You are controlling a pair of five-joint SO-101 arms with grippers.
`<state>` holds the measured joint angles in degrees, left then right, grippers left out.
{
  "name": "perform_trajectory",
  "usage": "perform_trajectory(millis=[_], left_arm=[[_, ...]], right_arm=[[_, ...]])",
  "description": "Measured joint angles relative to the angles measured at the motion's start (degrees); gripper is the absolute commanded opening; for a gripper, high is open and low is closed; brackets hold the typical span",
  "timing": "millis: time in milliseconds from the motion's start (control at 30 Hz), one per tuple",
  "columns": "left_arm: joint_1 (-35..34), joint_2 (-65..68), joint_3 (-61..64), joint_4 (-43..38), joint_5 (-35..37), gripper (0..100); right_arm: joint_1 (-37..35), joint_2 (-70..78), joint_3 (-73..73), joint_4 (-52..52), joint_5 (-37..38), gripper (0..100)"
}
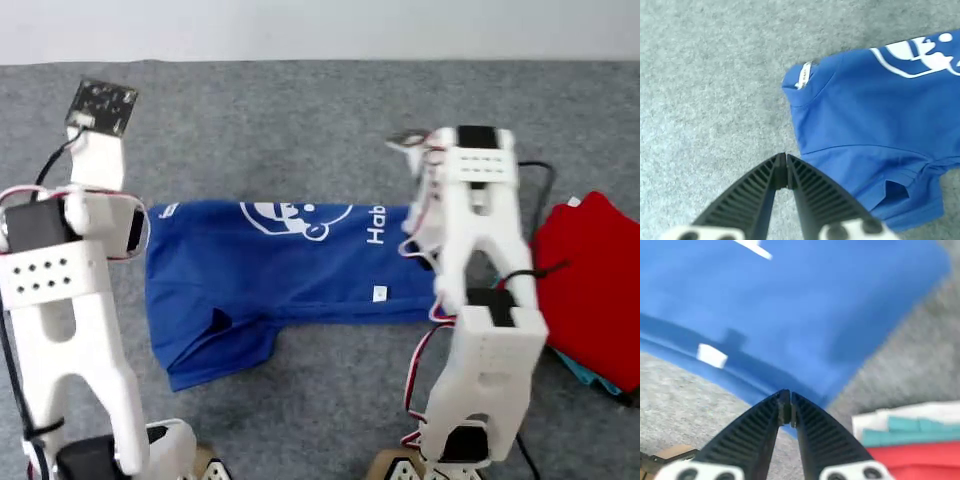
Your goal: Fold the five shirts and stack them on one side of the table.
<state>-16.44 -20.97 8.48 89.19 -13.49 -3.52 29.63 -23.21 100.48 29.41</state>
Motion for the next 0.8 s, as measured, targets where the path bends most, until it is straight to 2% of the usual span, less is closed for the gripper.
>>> perform_trajectory(millis=[133,267,433,600,800], left_arm=[[-3.6,-1.5,3.4,-1.4,0.0,0],[-8.4,-2.3,3.4,-1.8,0.0,1],[-14.9,-2.3,3.4,-1.9,0.0,1],[-19.2,-2.3,3.4,-1.9,0.0,1],[-23.3,-2.3,3.4,-1.9,2.8,1]], right_arm=[[-5.5,2.4,0.0,0.0,0.0,0.9],[-5.5,10.3,0.0,0.0,-0.5,0.9],[-5.5,11.8,3.1,0.0,-4.3,0.9],[-6.7,6.3,12.5,0.0,-4.6,0.9],[-11.4,-2.5,12.7,0.0,-4.7,0.9]])
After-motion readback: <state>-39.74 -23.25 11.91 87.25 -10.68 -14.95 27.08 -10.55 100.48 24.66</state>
